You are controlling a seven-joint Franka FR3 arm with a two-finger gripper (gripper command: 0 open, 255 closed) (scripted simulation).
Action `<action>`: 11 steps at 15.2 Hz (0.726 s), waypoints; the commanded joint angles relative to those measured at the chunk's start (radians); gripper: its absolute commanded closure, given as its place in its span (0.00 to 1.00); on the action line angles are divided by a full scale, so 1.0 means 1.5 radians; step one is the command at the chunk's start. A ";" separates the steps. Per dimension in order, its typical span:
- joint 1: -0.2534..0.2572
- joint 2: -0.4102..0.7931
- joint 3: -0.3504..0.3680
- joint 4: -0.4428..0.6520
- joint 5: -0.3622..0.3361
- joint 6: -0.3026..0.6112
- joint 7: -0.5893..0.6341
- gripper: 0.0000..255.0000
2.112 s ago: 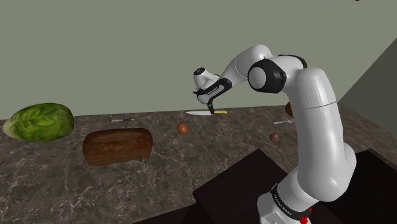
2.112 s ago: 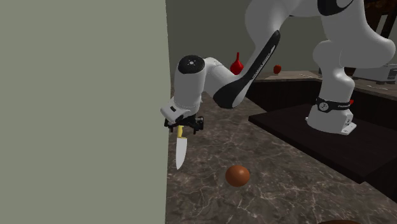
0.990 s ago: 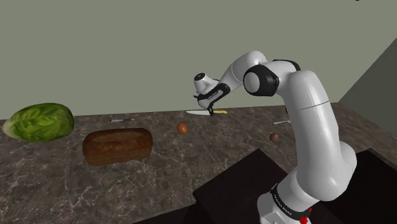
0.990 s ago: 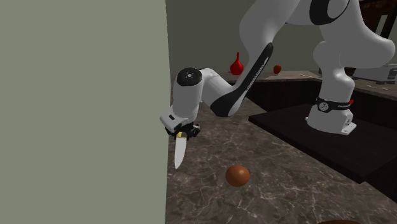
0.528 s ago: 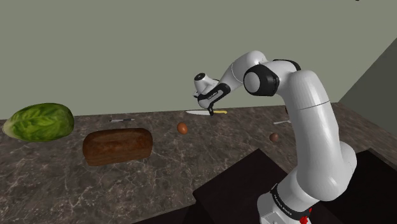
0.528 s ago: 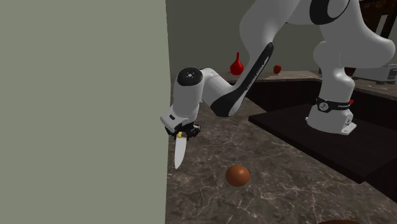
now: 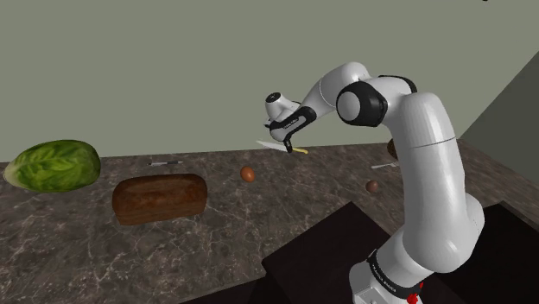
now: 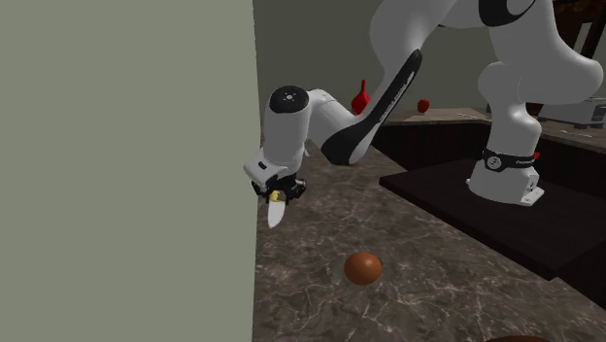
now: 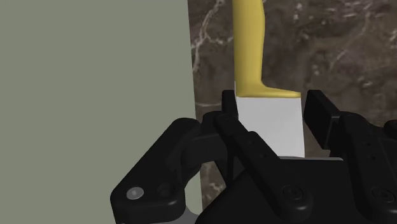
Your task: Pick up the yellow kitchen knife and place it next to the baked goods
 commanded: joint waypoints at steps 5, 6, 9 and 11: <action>0.001 -0.042 0.002 -0.011 0.004 -0.028 -0.018 1.00; 0.001 -0.048 0.002 -0.013 0.005 -0.032 -0.020 1.00; 0.002 -0.067 0.003 -0.016 0.008 -0.046 -0.029 1.00; 0.002 -0.080 0.004 -0.017 0.009 -0.056 -0.035 1.00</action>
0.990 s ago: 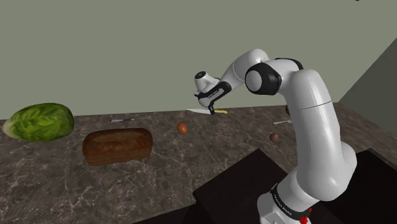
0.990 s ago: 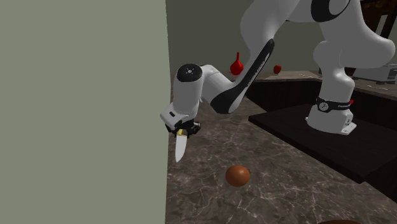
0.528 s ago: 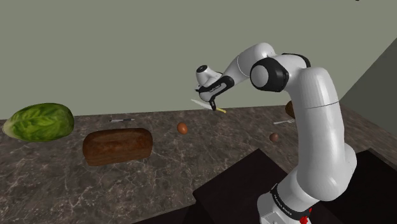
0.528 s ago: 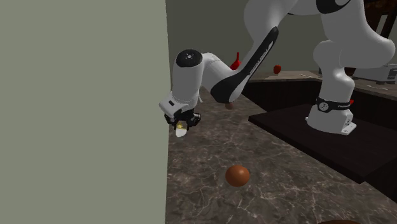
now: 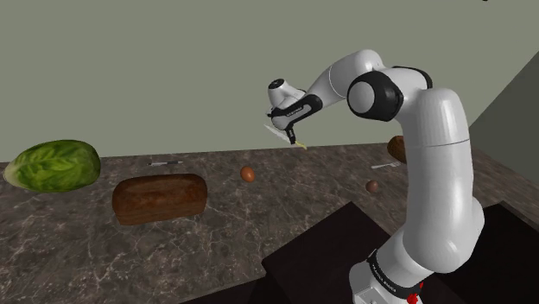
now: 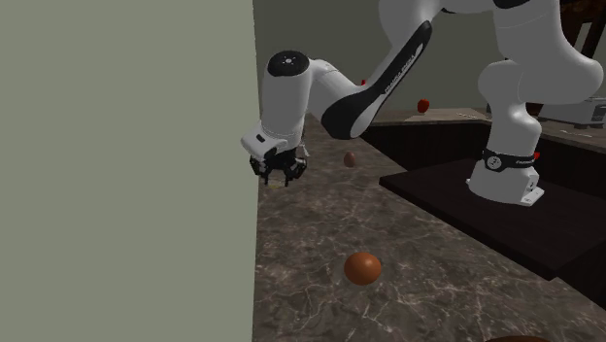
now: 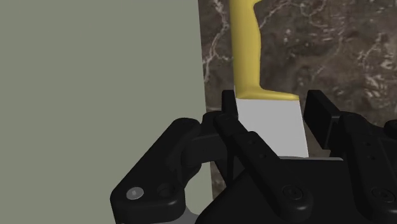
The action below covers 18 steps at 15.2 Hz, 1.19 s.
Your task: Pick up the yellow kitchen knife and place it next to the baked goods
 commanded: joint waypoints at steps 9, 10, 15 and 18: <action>0.002 -0.058 0.002 0.001 0.009 -0.052 -0.032 1.00; 0.002 -0.063 0.003 0.002 0.010 -0.058 -0.035 1.00; 0.003 -0.088 0.004 0.008 0.015 -0.086 -0.051 1.00; 0.004 -0.101 0.004 0.014 0.017 -0.102 -0.060 1.00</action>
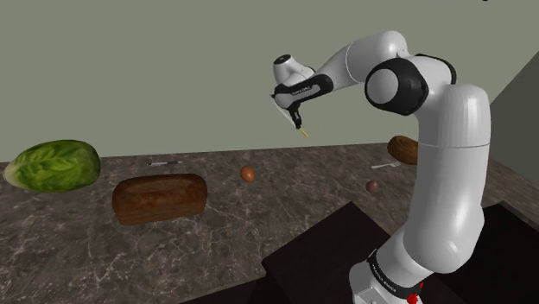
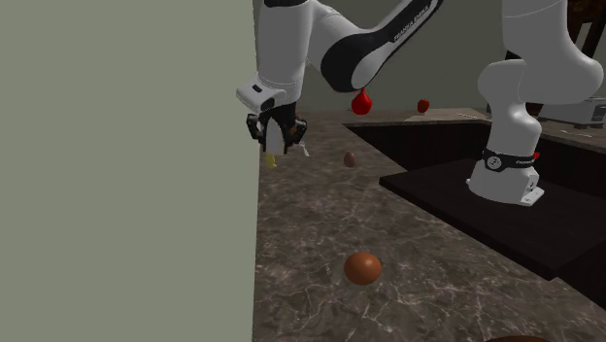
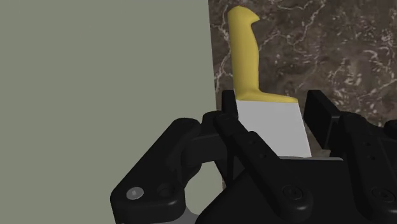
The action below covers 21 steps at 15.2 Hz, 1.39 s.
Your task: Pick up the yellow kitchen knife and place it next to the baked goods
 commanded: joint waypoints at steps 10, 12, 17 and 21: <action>0.100 -0.125 0.034 -0.167 -0.021 -0.029 0.137 1.00; 0.119 -0.142 0.045 -0.190 -0.021 -0.038 0.164 1.00; 0.165 -0.178 0.074 -0.234 -0.013 -0.065 0.230 1.00; 0.201 -0.196 0.101 -0.255 0.000 -0.090 0.281 1.00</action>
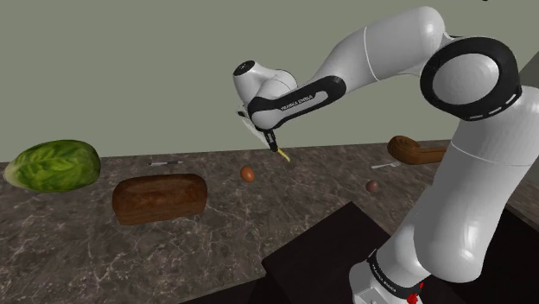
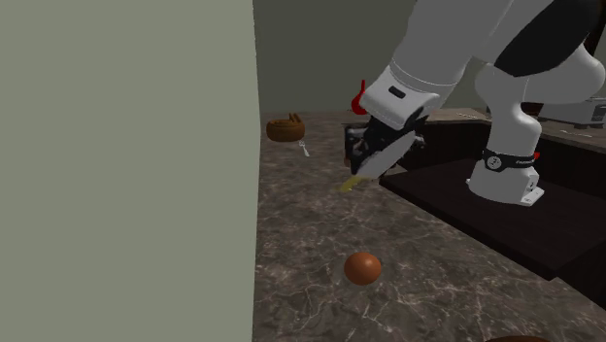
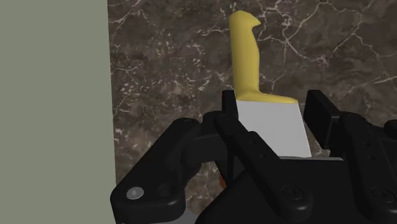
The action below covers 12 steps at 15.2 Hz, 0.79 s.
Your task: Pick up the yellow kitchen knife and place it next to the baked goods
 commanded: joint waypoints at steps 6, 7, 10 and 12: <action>0.064 -0.016 0.049 -0.018 0.030 -0.044 0.090 1.00; 0.073 -0.016 0.056 -0.017 0.035 -0.051 0.102 1.00; 0.100 -0.012 0.078 -0.008 0.050 -0.073 0.138 1.00; 0.118 -0.006 0.092 0.002 0.060 -0.088 0.162 1.00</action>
